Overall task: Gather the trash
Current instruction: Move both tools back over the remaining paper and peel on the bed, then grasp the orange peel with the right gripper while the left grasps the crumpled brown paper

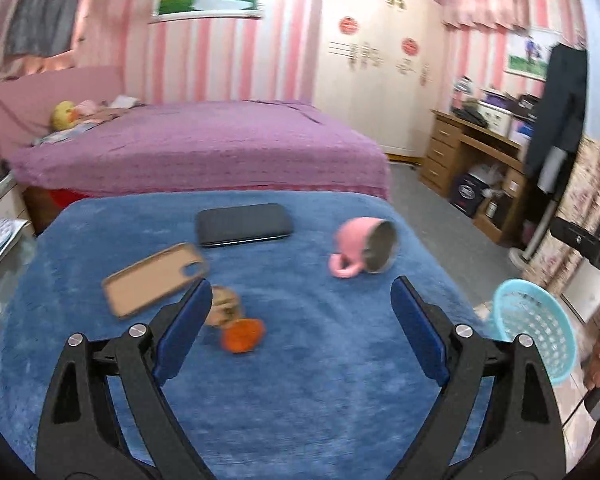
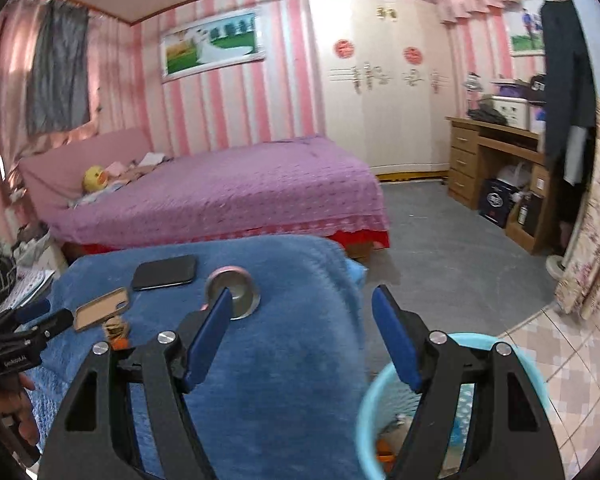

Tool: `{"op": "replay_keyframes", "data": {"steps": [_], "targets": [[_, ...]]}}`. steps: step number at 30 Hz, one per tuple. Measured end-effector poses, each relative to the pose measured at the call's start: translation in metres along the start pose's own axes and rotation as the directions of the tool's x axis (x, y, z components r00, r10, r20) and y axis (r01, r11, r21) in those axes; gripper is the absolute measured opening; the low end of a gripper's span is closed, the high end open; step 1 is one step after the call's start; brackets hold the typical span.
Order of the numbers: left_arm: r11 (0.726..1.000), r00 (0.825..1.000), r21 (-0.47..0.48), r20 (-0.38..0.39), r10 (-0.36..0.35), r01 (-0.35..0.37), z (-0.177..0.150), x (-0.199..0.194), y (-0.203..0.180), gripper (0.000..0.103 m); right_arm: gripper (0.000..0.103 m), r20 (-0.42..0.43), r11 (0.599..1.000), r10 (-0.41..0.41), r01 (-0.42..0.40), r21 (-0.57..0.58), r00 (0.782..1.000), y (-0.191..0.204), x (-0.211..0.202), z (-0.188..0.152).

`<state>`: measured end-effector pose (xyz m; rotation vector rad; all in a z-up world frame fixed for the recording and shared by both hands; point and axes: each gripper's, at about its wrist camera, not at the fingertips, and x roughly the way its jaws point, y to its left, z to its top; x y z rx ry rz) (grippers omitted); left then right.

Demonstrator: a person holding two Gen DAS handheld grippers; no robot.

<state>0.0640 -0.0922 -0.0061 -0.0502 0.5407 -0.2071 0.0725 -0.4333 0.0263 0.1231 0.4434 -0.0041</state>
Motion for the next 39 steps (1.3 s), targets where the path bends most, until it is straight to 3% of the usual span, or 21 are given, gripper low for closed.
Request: {"op": "replay_keyframes", "data": {"steps": [6,11,15,21,26,27,30,31,32,39], "targets": [[0.985,0.987,-0.066,-0.038,0.156,-0.159,-0.011,0.013,0.074,0.09,0.072,-0.09,0.988,0.133,-0.14,-0.068,0.987,0.077,0.047,-0.024],[0.961,0.968,-0.132,-0.103,0.229,-0.242,-0.018,0.022,0.129,0.09,0.072,-0.212,0.958,0.163,-0.206,-0.199,0.964,0.145,0.091,-0.047],[0.949,0.961,-0.174,-0.13,0.244,-0.264,-0.027,0.021,0.16,0.09,0.072,-0.293,0.931,0.184,-0.262,-0.253,0.938,0.186,0.118,-0.067],[0.947,0.956,-0.17,-0.156,0.248,-0.273,-0.035,0.026,0.167,0.09,0.072,-0.369,0.905,0.222,-0.332,-0.267,0.902,0.225,0.145,-0.087],[0.949,0.955,-0.164,-0.173,0.24,-0.268,-0.038,0.034,0.164,0.09,0.07,-0.418,0.903,0.182,-0.32,-0.288,0.89,0.243,0.17,-0.103],[0.95,0.956,-0.164,-0.174,0.238,-0.266,-0.038,0.035,0.164,0.09,0.067,-0.433,0.903,0.176,-0.319,-0.286,0.884,0.246,0.178,-0.107],[0.952,0.957,-0.162,-0.174,0.23,-0.258,-0.038,0.039,0.159,0.09,0.043,-0.45,0.905,0.21,-0.347,-0.247,0.868,0.244,0.187,-0.107],[0.955,0.959,-0.16,-0.171,0.224,-0.252,-0.038,0.041,0.156,0.09,0.03,-0.443,0.903,0.227,-0.358,-0.238,0.867,0.243,0.185,-0.105],[0.956,0.96,-0.156,-0.172,0.221,-0.248,-0.037,0.043,0.153,0.09,0.027,-0.433,0.902,0.234,-0.361,-0.238,0.87,0.242,0.183,-0.104],[0.972,0.966,-0.118,-0.186,0.181,-0.205,-0.036,0.069,0.124,0.09,0.026,-0.353,0.908,0.26,-0.352,-0.228,0.899,0.21,0.159,-0.078]]}}
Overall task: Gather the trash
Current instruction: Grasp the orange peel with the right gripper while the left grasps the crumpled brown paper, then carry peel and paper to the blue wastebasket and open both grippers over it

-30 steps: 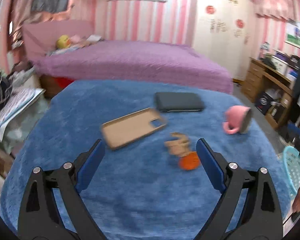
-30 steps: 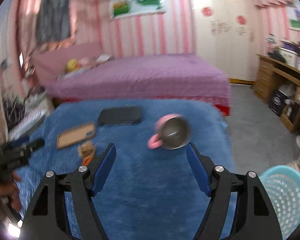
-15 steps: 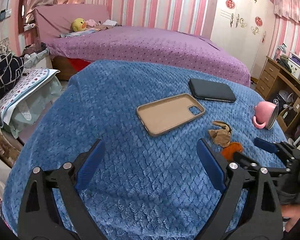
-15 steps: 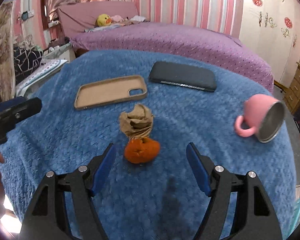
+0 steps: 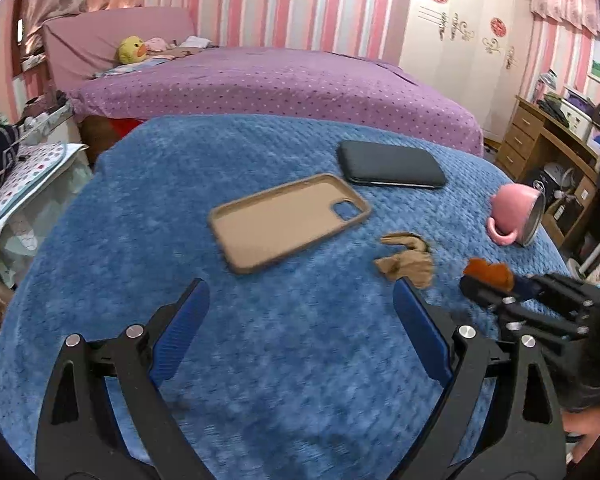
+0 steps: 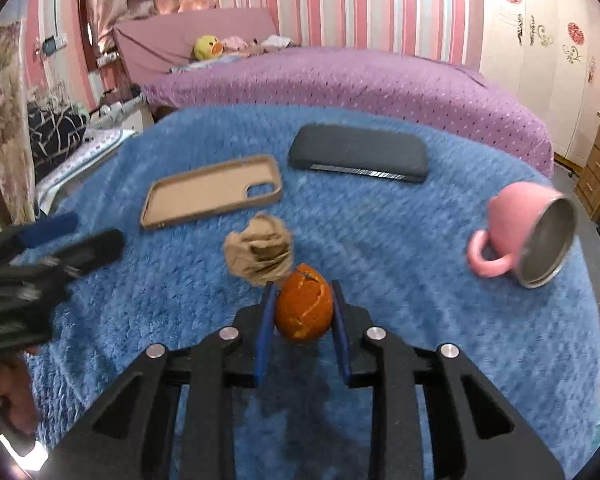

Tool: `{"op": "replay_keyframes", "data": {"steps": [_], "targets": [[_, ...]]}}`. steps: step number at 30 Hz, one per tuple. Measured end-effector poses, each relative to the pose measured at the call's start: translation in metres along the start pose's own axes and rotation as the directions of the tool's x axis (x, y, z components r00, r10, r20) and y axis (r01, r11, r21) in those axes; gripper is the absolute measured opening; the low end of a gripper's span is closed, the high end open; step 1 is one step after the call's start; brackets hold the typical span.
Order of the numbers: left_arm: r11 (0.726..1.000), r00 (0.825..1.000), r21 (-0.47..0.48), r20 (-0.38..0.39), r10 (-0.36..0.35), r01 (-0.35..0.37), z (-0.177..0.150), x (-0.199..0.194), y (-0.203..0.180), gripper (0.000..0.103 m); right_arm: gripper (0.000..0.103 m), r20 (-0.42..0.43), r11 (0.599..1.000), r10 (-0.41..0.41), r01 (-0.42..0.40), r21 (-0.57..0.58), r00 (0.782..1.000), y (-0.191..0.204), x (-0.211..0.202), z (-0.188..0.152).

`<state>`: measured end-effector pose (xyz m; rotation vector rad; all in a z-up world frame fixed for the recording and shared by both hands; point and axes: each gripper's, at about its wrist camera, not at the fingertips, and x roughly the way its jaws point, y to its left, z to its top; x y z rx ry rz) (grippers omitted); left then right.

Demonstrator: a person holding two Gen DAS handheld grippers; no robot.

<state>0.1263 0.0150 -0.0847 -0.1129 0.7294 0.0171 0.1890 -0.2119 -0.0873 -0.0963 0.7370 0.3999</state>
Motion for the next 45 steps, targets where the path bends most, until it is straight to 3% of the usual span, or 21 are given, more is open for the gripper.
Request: {"op": "replay_keyframes", "data": {"steps": [7,14,15,16,18,19,28,32,39,45], "targets": [[0.998,0.998,0.047,-0.039,-0.05,0.052,0.005,0.034,-0.049,0.09,0.026,0.054,0.992,-0.05,0.043,0.117,0.997,-0.065,-0.035,-0.001],[0.996,0.994,0.062,-0.091,-0.055,0.061,0.007,0.069,-0.068,0.09,0.026,0.041,0.986,-0.052,0.045,0.163,0.998,-0.094,-0.029,0.003],[0.996,0.994,0.054,-0.095,-0.059,0.065,0.008,0.072,-0.068,0.085,0.026,0.04,0.985,-0.046,0.038,0.171,0.998,-0.095,-0.028,0.004],[0.996,0.992,0.045,-0.102,-0.07,0.075,0.008,0.075,-0.067,0.069,0.026,0.04,0.984,-0.04,0.032,0.177,0.998,-0.095,-0.027,0.005],[0.994,0.987,0.049,-0.132,-0.095,0.102,0.007,0.08,-0.069,0.049,0.026,0.045,0.984,-0.03,0.021,0.178,0.999,-0.091,-0.026,0.007],[0.993,0.987,0.055,-0.126,-0.099,0.107,0.007,0.078,-0.071,0.044,0.026,0.049,0.985,-0.032,0.023,0.172,0.998,-0.089,-0.027,0.008],[0.979,0.987,0.129,-0.04,-0.155,0.159,0.002,0.015,-0.079,0.042,0.027,0.102,0.992,-0.04,0.027,0.126,0.994,-0.072,-0.059,0.006],[0.974,0.988,0.173,0.017,-0.152,0.147,-0.002,-0.022,-0.081,0.042,0.027,0.143,0.993,-0.057,0.042,0.108,0.988,-0.062,-0.085,0.001],[0.981,0.977,0.112,0.125,-0.174,0.16,-0.001,-0.079,-0.068,0.042,0.027,0.225,0.991,-0.088,0.061,0.122,0.97,-0.055,-0.143,-0.017],[0.975,0.963,0.122,0.175,-0.204,0.184,-0.007,-0.108,-0.074,0.042,0.027,0.256,0.989,-0.115,0.086,0.123,0.96,-0.057,-0.172,-0.027]]}}
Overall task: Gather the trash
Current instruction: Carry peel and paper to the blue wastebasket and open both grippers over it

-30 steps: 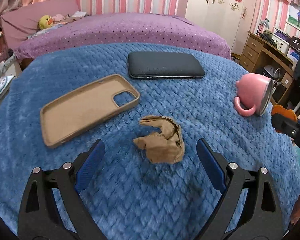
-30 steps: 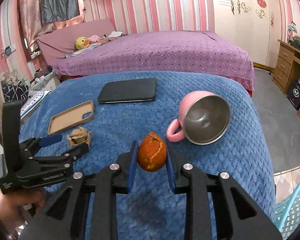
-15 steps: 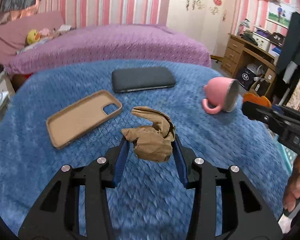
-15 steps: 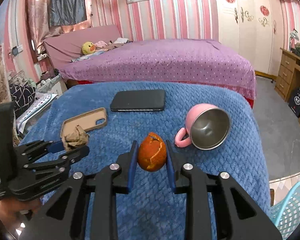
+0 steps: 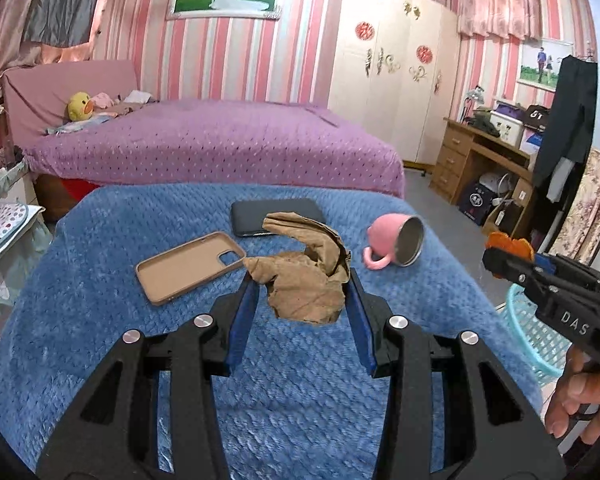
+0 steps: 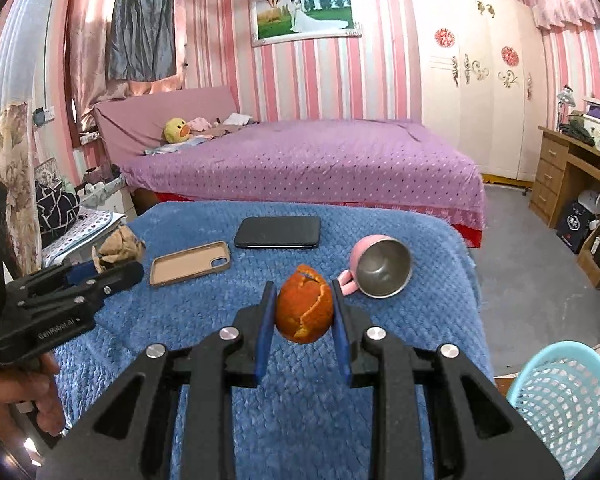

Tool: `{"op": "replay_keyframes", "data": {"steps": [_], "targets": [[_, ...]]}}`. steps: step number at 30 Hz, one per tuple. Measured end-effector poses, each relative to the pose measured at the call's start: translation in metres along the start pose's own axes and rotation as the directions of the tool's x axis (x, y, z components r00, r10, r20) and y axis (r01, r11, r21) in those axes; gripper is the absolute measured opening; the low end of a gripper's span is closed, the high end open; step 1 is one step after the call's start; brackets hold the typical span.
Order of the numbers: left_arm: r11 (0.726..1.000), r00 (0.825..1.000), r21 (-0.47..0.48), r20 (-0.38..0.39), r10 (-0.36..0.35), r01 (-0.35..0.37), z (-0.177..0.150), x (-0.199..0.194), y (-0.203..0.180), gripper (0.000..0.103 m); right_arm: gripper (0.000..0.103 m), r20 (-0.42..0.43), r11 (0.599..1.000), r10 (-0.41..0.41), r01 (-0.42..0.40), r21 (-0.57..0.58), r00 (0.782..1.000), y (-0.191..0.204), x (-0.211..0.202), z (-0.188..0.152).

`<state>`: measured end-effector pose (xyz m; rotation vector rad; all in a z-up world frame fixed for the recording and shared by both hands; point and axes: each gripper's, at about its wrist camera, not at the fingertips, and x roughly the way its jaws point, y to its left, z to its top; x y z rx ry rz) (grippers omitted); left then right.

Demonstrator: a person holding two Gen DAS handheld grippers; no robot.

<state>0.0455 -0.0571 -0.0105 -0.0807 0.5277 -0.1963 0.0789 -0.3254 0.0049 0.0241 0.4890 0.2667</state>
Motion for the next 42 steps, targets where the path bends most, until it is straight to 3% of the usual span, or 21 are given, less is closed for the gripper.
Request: {"op": "replay_keyframes", "data": {"steps": [20,33,42], "targets": [[0.996,0.997,0.055,0.024,-0.07,0.069,0.001,0.001,-0.047,0.042,0.027,0.066,0.994,-0.099,0.095,0.059,0.993,-0.066,-0.046,0.012],[0.989,0.992,0.09,0.029,-0.121,0.118,-0.001,0.0,-0.078,0.042,0.027,0.052,0.961,-0.237,0.226,0.16,0.97,-0.123,-0.071,0.006],[0.982,0.986,0.099,0.012,-0.164,0.162,-0.002,0.008,-0.105,0.042,0.027,0.092,0.95,-0.257,0.234,0.208,0.962,-0.153,-0.098,0.014]]}}
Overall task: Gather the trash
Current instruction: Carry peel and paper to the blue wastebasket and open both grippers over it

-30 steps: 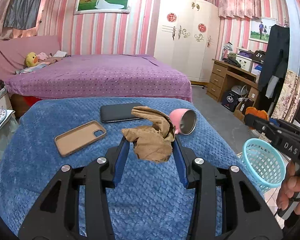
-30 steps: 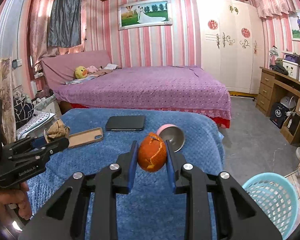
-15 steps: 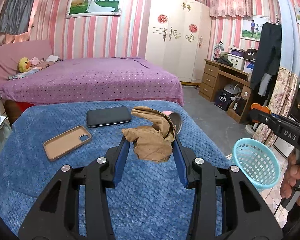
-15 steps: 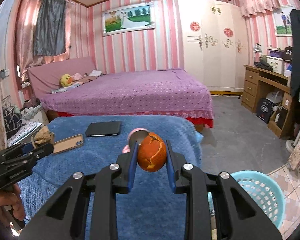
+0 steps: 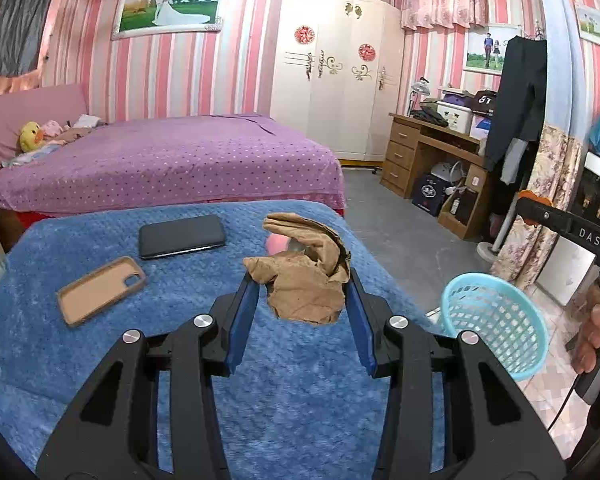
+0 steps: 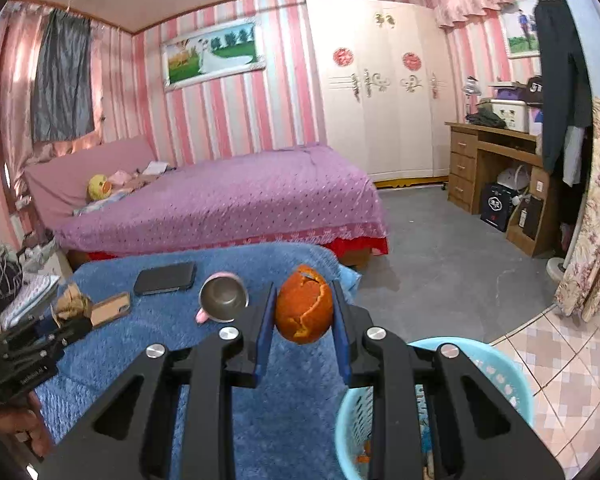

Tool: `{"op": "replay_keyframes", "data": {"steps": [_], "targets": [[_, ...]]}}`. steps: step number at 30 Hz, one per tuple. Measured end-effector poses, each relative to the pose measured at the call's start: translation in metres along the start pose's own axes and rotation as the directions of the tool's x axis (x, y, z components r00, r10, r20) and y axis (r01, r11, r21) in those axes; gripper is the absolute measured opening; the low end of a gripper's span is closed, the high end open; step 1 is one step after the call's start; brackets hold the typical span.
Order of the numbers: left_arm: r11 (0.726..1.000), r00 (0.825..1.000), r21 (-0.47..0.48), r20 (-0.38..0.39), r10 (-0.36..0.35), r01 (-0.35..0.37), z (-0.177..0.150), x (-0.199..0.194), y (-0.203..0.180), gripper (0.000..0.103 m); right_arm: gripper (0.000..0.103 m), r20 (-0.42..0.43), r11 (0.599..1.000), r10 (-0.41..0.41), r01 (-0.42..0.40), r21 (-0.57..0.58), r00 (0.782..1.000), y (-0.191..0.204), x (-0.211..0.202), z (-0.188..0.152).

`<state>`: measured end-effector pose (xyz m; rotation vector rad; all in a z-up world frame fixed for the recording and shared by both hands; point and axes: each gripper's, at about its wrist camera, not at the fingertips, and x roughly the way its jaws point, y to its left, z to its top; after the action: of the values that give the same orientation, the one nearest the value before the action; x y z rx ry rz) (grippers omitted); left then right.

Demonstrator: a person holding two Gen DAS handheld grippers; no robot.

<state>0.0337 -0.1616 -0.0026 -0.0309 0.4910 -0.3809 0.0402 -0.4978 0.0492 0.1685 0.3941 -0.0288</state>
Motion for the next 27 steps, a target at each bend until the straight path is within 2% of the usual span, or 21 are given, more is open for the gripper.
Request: {"op": "replay_keyframes", "data": {"steps": [18,27], "targets": [[0.989,0.993,0.095,-0.034,-0.112,0.115,0.012,0.033,-0.102,0.042,0.027,0.011,0.998,-0.051,0.051,0.049,0.999,-0.044,-0.01,0.005],[0.984,0.989,0.105,-0.057,-0.136,0.142,0.012,0.048,-0.13,0.043,0.027,-0.003,0.996,-0.072,0.072,0.058,0.997,-0.06,-0.012,0.005]]}}
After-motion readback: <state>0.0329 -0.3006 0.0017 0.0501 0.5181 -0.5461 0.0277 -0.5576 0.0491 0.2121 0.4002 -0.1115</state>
